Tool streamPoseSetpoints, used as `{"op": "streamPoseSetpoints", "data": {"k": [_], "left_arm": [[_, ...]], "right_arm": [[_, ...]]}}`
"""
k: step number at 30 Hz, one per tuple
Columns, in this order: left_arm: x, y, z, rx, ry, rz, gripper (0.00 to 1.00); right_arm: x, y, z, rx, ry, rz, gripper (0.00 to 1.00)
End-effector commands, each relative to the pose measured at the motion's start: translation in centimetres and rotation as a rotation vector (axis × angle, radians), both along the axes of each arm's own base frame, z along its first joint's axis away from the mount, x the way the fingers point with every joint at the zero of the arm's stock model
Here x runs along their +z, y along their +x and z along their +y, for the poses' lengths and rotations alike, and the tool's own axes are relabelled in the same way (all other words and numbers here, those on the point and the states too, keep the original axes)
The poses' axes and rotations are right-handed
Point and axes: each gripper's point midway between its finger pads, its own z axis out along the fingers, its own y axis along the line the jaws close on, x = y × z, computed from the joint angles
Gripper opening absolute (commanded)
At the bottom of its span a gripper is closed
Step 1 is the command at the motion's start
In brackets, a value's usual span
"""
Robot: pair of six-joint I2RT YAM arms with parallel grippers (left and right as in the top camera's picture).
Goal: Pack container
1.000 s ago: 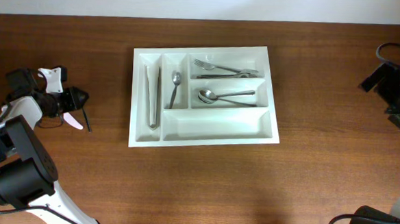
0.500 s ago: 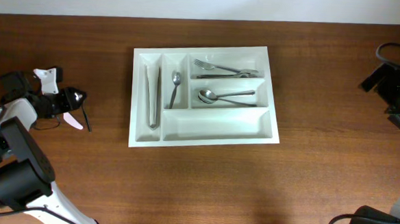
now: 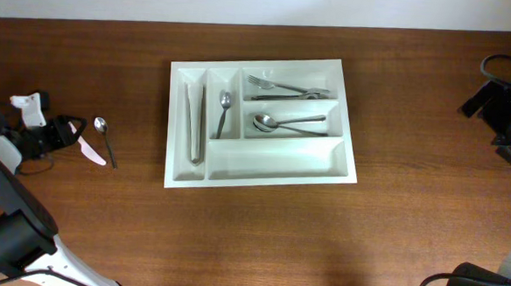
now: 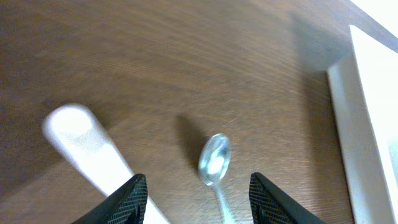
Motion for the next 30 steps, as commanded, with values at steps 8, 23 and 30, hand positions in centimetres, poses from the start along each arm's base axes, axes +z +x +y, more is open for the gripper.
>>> {"op": "streamPoseSetpoints", "data": {"k": [8, 23, 30], "left_arm": [[-2.1, 1.7, -2.3, -0.135, 0.002, -0.062, 0.58], [-3.9, 1.5, -3.2, -0.179, -0.035, -0.071, 0.58], [-3.6, 1.8, -4.2, -0.213, -0.042, -0.088, 0.56]], "right_arm": [[-0.2, -0.1, 0.1, -0.005, 0.011, 0.009, 0.99], [-0.3, -0.4, 0.2, -0.005, 0.016, 0.019, 0.99], [-0.3, -0.4, 0.2, -0.005, 0.017, 0.022, 0.99]]}}
